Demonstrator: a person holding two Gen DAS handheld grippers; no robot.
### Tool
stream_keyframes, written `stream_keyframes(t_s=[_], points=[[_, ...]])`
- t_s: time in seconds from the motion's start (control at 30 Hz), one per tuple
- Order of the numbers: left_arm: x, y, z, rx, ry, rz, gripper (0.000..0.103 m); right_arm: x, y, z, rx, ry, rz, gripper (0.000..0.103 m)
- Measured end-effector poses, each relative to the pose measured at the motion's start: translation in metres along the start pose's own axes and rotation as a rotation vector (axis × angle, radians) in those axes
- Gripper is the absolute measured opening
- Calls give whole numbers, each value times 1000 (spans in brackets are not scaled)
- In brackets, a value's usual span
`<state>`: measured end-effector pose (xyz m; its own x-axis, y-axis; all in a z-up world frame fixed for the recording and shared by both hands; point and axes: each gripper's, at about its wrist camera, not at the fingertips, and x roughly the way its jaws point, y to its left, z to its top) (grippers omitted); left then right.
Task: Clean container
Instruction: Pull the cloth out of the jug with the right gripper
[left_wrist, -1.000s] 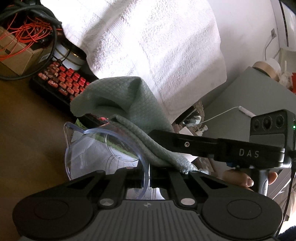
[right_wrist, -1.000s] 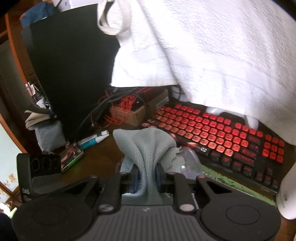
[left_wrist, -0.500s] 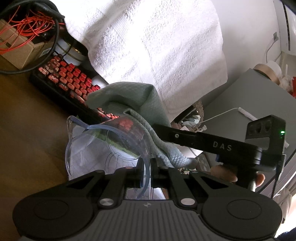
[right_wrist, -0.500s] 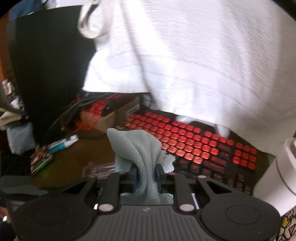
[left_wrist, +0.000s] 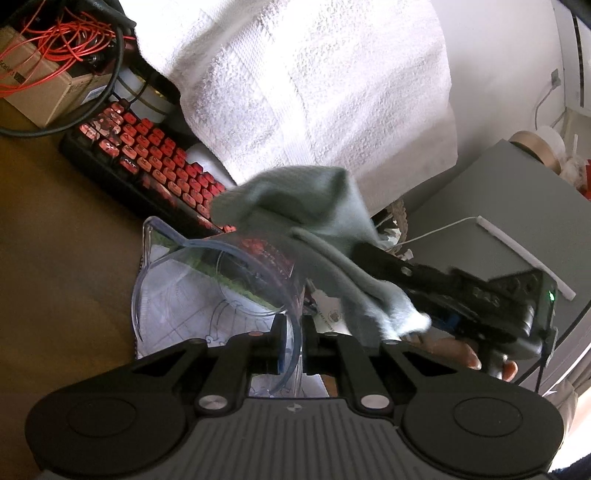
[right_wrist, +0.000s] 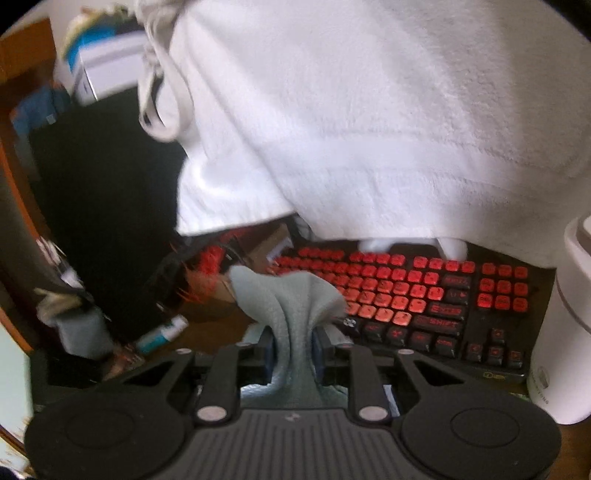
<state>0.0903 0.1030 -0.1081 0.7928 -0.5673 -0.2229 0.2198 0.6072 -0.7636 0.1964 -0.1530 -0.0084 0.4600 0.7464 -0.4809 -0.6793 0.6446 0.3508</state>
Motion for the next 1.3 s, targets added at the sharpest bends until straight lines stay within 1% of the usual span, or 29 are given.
stream_keyframes(t_s=[0.07, 0.13, 0.2, 0.3, 0.43, 0.47, 0.53, 0.57, 0.6, 0.67, 0.73, 0.77, 0.8, 0.83, 0.87, 0.9, 0.97, 1.07, 1.1, 1.2, 1.23, 1.3], points=[[0, 0, 0, -1, 1, 0, 8, -12, -4, -3, 2, -28, 14, 22], [0, 0, 0, -2, 3, -1, 8, -20, -5, -9, -10, -29, 4, 24], [0, -1, 0, -2, 5, -1, 8, -25, -6, -16, -15, -14, -36, 25], [0, -1, -1, -2, 5, -1, 8, -28, -12, -26, -1, 33, -86, 25], [1, -1, -1, -5, 4, 0, 8, -34, -26, -40, 51, 84, -123, 27], [1, -1, -1, -5, 6, 1, 8, -37, -28, -43, 57, 86, -128, 31], [1, -1, -1, -6, 8, 2, 9, -42, -29, -49, 69, 74, -156, 58], [1, -1, -1, -7, 9, 3, 9, -45, -30, -51, 76, 66, -171, 61], [1, -1, -1, -7, 9, 4, 9, -49, -31, -54, 87, 37, -190, 61], [1, -1, -1, -6, 9, 4, 9, -57, -36, -60, 119, -21, -184, 61], [2, -1, -1, -3, 10, 5, 9, -63, -41, -61, 147, -11, -144, 61], [1, -2, -1, -1, 11, 6, 9, -63, -41, -61, 148, 18, -133, 62], [2, -2, -1, -1, 11, 6, 9, -63, -40, -63, 148, 33, -142, 65], [2, -2, -1, 0, 11, 6, 9, -64, -39, -64, 148, 49, -152, 75], [2, -2, -1, 1, 11, 6, 9, -64, -38, -65, 144, 64, -163, 80], [2, -1, -1, 0, 12, 7, 9, -63, -32, -68, 99, 75, -194, 82], [2, -1, -1, -2, 14, 7, 9, -62, -20, -72, 11, 95, -254, 82], [3, -1, -1, -5, 16, 8, 9, -62, -8, -75, -60, 102, -283, 82], [3, -1, -1, -6, 17, 9, 9, -62, -6, -76, -71, 90, -296, 82], [3, -1, -1, -8, 20, 9, 10, -67, 0, -81, -138, -10, -319, 83], [4, -1, -1, -9, 21, 10, 10, -65, 1, -82, -153, -30, -325, 86], [4, 0, -1, -11, 23, 10, 10, -61, 0, -82, -178, -49, -323, 86]])
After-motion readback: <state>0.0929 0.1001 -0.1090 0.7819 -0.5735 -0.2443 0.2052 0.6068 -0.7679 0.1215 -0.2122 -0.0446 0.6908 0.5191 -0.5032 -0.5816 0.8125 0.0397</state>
